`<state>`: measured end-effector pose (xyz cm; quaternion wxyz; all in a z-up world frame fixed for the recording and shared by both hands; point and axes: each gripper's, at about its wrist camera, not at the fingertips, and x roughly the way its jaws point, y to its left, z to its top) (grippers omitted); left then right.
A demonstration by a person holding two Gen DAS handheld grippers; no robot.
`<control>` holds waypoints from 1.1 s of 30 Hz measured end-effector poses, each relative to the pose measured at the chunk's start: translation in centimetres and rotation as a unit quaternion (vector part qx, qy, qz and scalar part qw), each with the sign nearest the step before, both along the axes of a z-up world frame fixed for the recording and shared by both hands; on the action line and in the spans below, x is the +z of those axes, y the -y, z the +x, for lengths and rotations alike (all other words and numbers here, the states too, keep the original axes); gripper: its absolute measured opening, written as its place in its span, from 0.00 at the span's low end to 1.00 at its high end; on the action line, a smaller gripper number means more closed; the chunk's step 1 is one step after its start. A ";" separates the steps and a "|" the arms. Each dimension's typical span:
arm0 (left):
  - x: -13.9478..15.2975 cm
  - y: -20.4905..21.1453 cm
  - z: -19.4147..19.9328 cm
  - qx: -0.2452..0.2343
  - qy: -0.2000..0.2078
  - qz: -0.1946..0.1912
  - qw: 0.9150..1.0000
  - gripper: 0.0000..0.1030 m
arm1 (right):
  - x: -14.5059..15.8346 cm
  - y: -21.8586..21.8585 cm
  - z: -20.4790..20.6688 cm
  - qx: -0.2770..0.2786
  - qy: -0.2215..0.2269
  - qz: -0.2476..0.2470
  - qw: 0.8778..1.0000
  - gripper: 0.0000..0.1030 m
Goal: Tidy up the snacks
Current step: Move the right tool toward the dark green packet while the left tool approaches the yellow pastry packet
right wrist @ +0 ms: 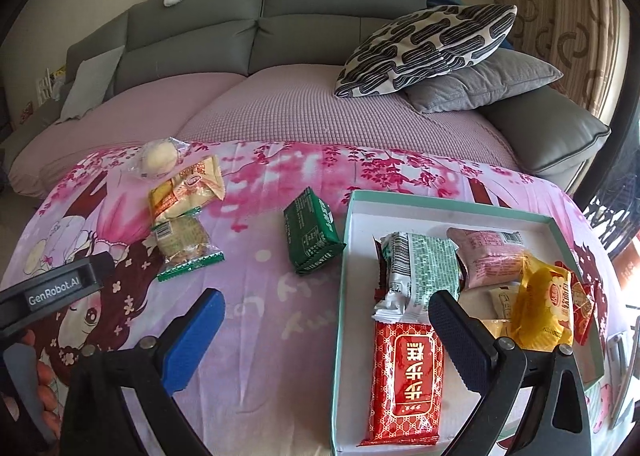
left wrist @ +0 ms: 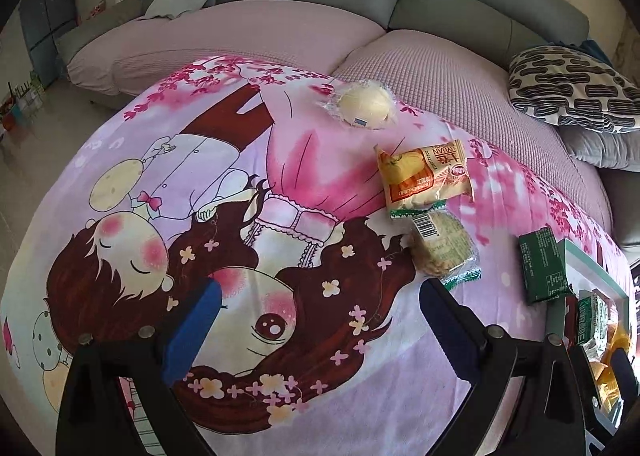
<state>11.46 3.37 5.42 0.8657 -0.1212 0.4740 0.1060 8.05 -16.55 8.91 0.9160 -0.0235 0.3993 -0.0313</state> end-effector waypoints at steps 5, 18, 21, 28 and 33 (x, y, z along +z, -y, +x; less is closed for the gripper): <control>-0.6 0.3 0.6 -0.012 0.014 -0.007 1.000 0.96 | 0.0 0.0 0.4 -0.006 0.013 0.000 1.000 1.00; -1.6 1.3 3.1 -0.033 0.032 -0.037 0.998 0.97 | 0.6 0.9 3.7 -0.003 0.034 0.017 0.999 1.00; -1.8 1.6 3.6 -0.039 0.029 -0.048 0.998 0.97 | 0.2 1.0 4.6 0.007 0.028 0.039 0.999 0.93; -1.8 2.0 4.8 -0.043 0.030 -0.039 0.998 0.96 | -1.4 1.3 6.6 0.017 0.003 0.060 0.998 0.68; -1.9 2.3 5.5 -0.046 0.032 -0.035 0.998 0.96 | -2.7 1.3 7.7 0.021 -0.018 0.061 0.998 0.57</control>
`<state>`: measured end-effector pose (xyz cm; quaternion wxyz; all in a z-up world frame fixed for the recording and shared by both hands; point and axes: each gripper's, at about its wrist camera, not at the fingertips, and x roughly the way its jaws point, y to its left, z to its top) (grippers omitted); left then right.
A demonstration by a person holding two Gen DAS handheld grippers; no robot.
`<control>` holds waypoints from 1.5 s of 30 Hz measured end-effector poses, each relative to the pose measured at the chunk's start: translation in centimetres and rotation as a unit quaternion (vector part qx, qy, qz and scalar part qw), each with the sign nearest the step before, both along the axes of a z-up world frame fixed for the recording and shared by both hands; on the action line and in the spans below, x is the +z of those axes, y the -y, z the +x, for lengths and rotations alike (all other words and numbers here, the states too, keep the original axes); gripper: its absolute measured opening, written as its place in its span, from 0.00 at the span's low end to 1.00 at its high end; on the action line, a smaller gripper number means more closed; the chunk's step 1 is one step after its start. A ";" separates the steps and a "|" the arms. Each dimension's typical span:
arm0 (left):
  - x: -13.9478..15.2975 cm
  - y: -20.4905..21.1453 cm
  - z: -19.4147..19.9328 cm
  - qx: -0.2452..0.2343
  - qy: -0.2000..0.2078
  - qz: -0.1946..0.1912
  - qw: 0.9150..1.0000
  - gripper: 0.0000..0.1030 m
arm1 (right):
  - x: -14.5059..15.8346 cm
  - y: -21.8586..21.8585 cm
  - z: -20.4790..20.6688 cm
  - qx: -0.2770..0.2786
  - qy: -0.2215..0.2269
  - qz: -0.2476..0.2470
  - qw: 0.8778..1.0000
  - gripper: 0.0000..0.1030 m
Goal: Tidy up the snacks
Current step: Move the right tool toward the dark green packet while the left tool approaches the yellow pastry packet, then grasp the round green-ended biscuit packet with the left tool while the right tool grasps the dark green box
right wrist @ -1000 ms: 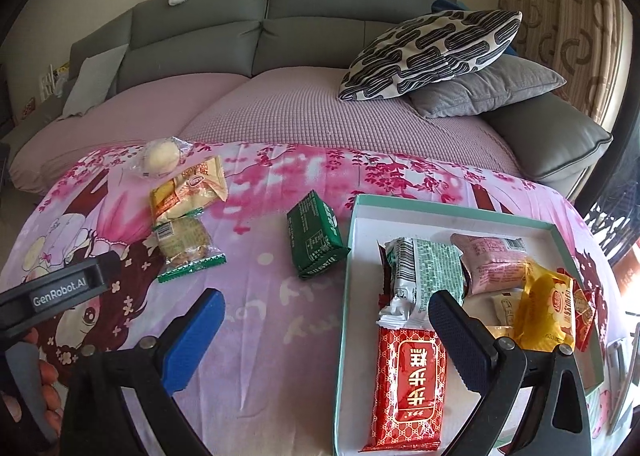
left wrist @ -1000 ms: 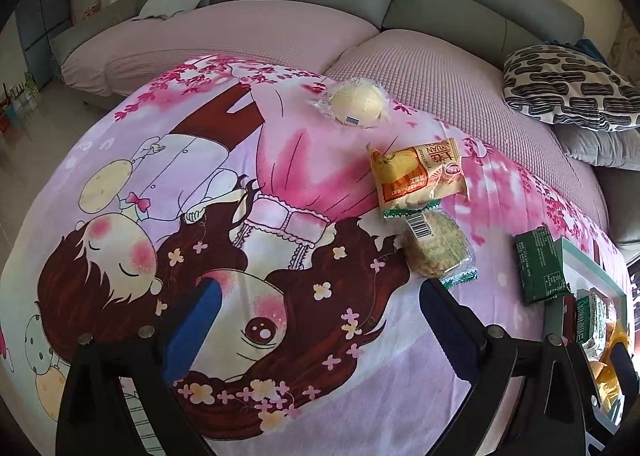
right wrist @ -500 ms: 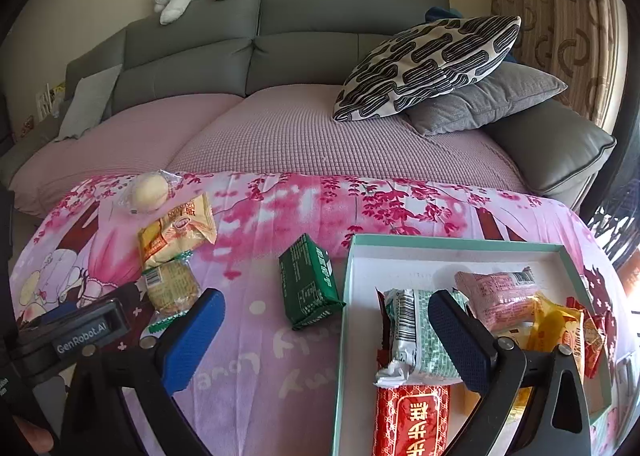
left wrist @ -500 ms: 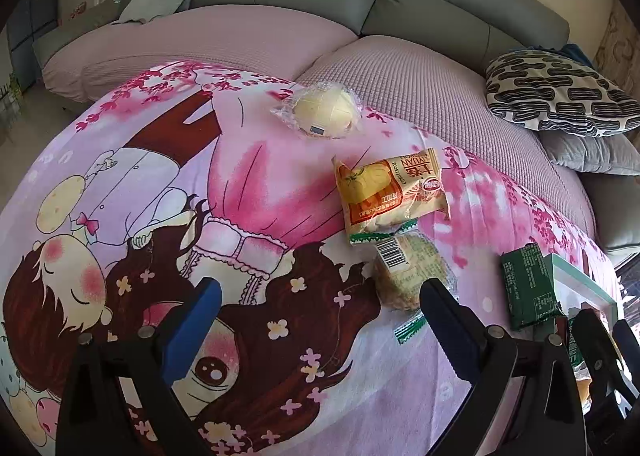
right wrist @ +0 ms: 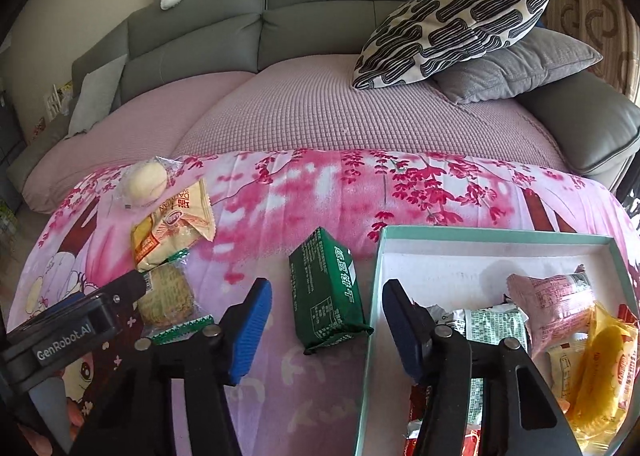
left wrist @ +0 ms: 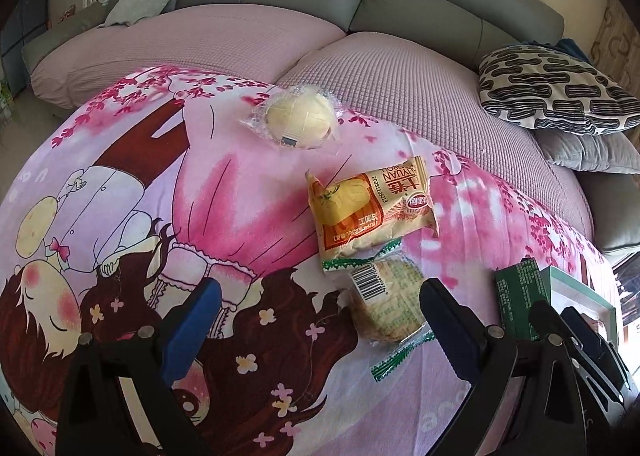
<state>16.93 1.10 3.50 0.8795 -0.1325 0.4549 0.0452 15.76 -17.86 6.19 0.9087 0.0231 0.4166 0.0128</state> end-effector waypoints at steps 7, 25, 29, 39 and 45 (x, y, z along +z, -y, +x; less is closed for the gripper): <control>-0.7 1.5 1.0 -0.019 -0.015 -0.013 1.000 0.96 | -0.9 -0.5 0.8 0.011 -0.010 -0.021 1.000 0.54; -2.8 3.3 2.7 -0.033 -0.048 0.050 0.997 0.88 | -1.7 -1.3 1.7 0.043 -0.028 -0.075 0.996 0.54; -2.4 2.3 1.6 -0.033 -0.043 0.055 0.997 0.66 | -1.3 -1.5 1.2 0.047 -0.024 -0.077 0.996 0.54; -1.9 0.5 -0.9 -0.036 -0.047 0.037 0.998 0.53 | -0.8 -3.0 0.7 0.072 -0.020 -0.071 0.995 0.54; -1.8 -0.4 -2.3 -0.040 -0.051 0.029 0.997 0.53 | -0.1 -4.0 0.0 0.100 -0.014 -0.053 0.993 0.54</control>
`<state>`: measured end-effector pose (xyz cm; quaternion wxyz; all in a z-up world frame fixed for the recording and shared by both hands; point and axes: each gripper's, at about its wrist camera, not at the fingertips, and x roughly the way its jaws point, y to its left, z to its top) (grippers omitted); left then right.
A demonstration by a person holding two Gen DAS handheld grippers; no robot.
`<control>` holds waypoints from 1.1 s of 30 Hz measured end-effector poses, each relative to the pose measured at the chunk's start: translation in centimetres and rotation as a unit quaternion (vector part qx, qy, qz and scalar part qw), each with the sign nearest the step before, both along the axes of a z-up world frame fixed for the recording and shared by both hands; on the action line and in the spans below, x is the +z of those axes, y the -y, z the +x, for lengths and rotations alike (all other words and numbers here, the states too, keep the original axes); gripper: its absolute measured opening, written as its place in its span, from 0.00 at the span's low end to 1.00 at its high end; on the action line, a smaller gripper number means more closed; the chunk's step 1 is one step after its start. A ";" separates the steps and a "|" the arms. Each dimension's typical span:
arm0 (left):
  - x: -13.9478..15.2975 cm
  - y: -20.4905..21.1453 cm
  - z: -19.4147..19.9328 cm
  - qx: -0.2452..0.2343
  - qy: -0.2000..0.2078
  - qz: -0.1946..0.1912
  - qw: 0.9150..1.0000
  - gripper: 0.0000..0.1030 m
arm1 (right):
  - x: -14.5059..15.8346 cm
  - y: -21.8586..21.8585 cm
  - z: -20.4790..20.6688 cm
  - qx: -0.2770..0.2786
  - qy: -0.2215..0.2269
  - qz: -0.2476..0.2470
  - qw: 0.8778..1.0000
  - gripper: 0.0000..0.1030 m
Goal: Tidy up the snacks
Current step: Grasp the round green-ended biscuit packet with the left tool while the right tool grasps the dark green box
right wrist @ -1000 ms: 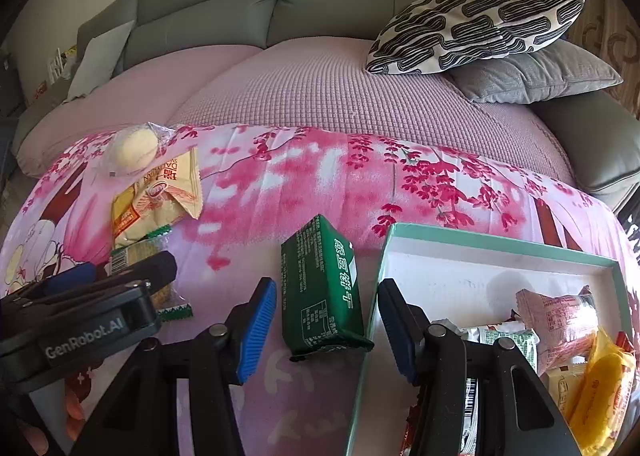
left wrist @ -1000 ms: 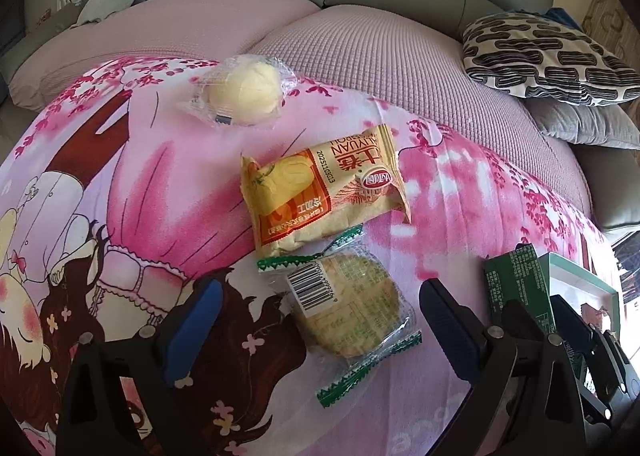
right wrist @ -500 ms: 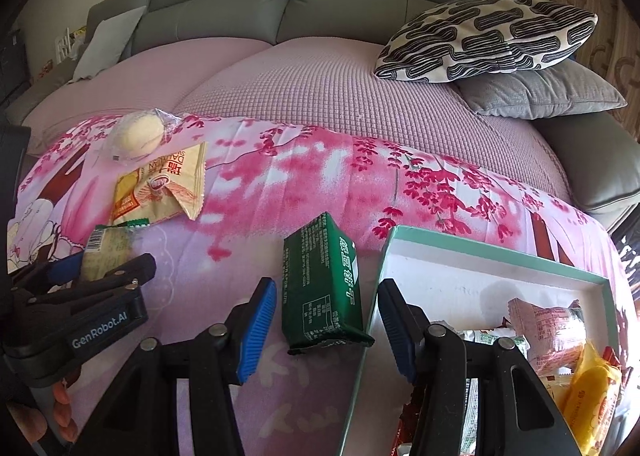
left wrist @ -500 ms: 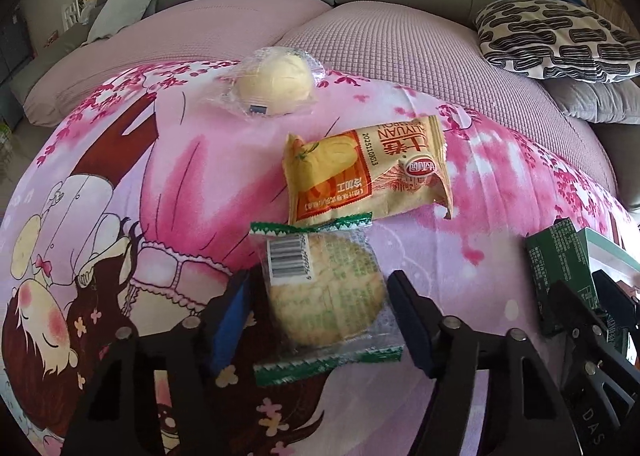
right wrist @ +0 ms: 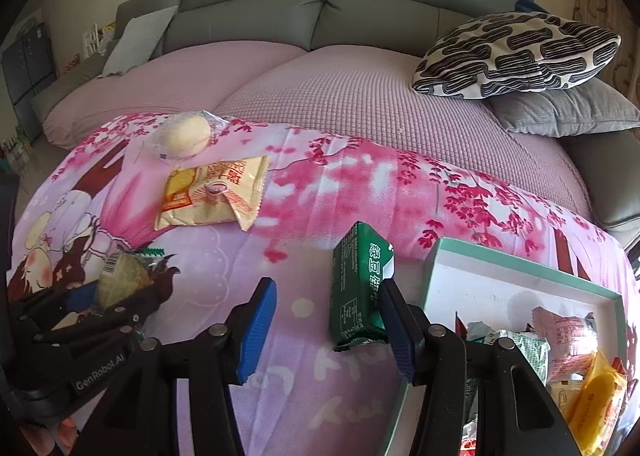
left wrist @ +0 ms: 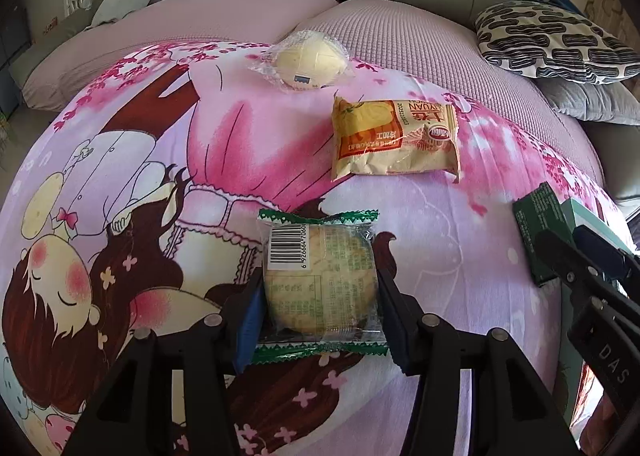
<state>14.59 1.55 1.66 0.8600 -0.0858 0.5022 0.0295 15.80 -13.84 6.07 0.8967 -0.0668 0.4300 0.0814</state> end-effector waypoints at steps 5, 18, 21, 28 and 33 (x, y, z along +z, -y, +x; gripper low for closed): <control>0.1 -0.7 -0.2 0.003 0.000 -0.016 1.000 0.53 | 0.4 -1.3 -0.7 0.037 -0.008 0.028 0.999 0.54; 0.0 -1.4 -0.2 0.008 0.000 -0.038 0.999 0.53 | 0.9 -0.1 0.0 0.002 0.009 0.013 1.000 0.54; -0.1 -1.4 -0.2 0.010 0.000 -0.039 0.999 0.53 | 0.9 0.8 0.8 -0.022 0.011 -0.014 1.000 0.54; -0.1 -1.3 -0.2 0.011 0.000 -0.042 0.999 0.53 | -0.9 1.2 2.5 -0.021 -0.021 -0.024 0.999 0.42; -0.2 -1.4 -0.1 0.013 0.000 -0.044 0.999 0.53 | -2.0 0.9 2.3 -0.020 -0.037 -0.018 0.999 0.26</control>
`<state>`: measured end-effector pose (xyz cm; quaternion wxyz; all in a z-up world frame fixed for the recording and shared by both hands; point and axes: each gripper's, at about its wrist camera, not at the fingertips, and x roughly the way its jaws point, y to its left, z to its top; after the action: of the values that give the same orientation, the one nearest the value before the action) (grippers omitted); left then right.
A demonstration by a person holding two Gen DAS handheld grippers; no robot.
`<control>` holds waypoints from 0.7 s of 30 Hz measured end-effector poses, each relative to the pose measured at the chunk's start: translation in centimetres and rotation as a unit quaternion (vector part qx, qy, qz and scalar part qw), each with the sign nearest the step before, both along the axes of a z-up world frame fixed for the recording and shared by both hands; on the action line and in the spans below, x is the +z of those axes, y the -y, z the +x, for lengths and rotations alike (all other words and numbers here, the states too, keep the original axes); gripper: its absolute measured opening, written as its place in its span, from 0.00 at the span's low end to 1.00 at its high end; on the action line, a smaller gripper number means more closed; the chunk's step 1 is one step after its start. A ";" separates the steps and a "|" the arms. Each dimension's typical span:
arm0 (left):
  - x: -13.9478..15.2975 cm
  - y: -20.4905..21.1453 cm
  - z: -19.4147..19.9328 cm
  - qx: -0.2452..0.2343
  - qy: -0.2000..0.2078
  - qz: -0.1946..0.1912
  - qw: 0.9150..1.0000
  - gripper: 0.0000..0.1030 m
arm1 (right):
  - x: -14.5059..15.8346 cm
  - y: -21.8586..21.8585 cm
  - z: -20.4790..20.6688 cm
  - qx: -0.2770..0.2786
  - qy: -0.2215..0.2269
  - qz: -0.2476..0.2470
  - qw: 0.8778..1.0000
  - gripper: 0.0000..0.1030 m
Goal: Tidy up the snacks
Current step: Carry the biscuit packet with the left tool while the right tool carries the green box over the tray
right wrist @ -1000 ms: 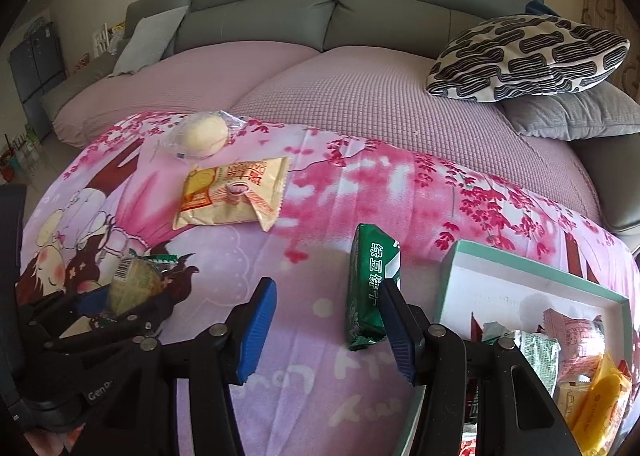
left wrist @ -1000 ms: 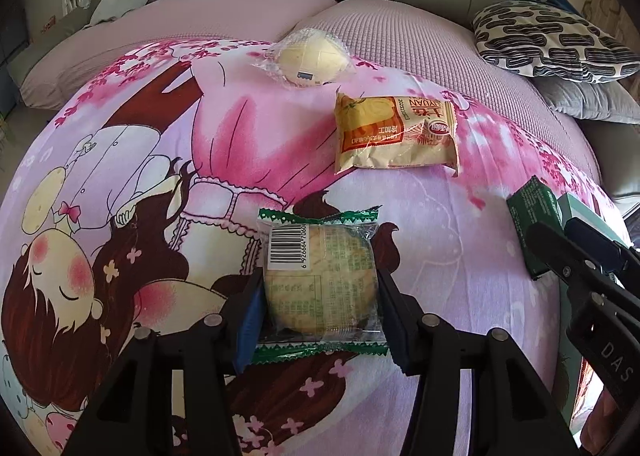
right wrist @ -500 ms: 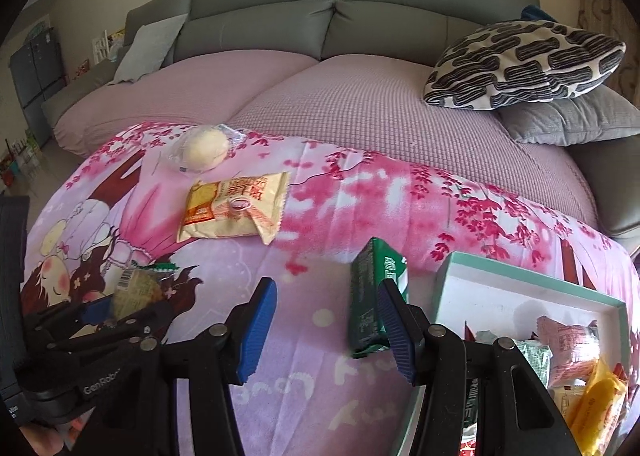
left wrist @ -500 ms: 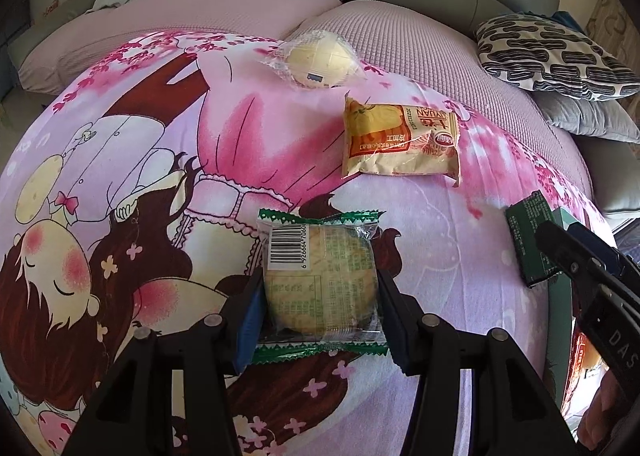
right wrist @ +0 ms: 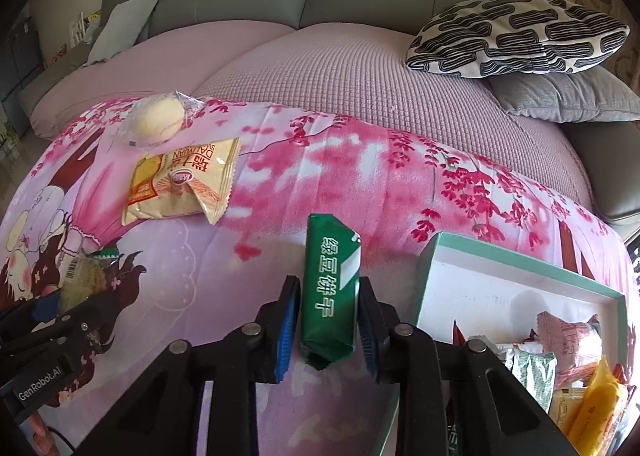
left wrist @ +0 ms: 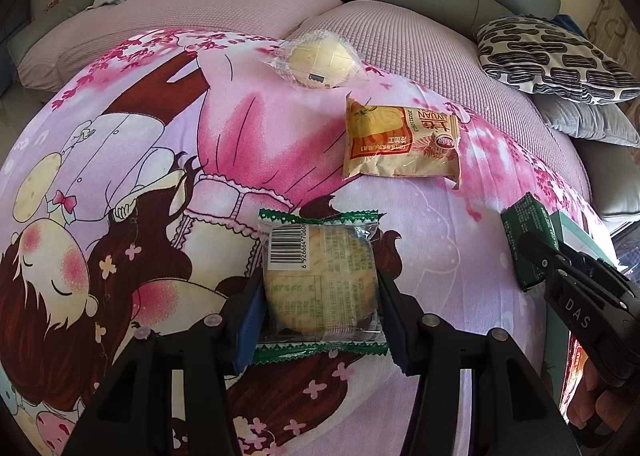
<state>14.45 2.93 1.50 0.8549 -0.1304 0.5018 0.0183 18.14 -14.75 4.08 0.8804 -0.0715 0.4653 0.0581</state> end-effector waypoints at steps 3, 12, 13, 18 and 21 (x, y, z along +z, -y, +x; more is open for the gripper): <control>0.0 -0.1 0.0 0.004 0.001 -0.004 1.000 0.53 | 0.2 0.0 -0.6 -0.004 0.005 0.002 1.000 0.25; 1.0 -0.5 -0.4 0.014 0.014 -0.017 1.000 0.51 | 2.5 0.4 -4.5 -0.024 0.027 0.040 0.999 0.25; 1.1 -0.5 -0.4 0.014 0.016 -0.019 1.000 0.51 | 2.8 0.4 -5.0 -0.026 0.030 0.042 0.998 0.25; 2.4 -0.2 -0.7 0.007 0.032 -0.030 0.999 0.51 | 4.3 0.9 -7.3 -0.035 0.041 0.057 0.997 0.25; 3.2 0.5 -0.9 -0.002 0.043 -0.031 0.999 0.51 | 4.8 1.2 -8.5 -0.039 0.047 0.059 0.996 0.25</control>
<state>13.58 2.45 4.69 0.8714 -0.1563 0.4650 -0.0044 9.68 -15.93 8.84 0.9056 -0.0035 0.4215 0.0479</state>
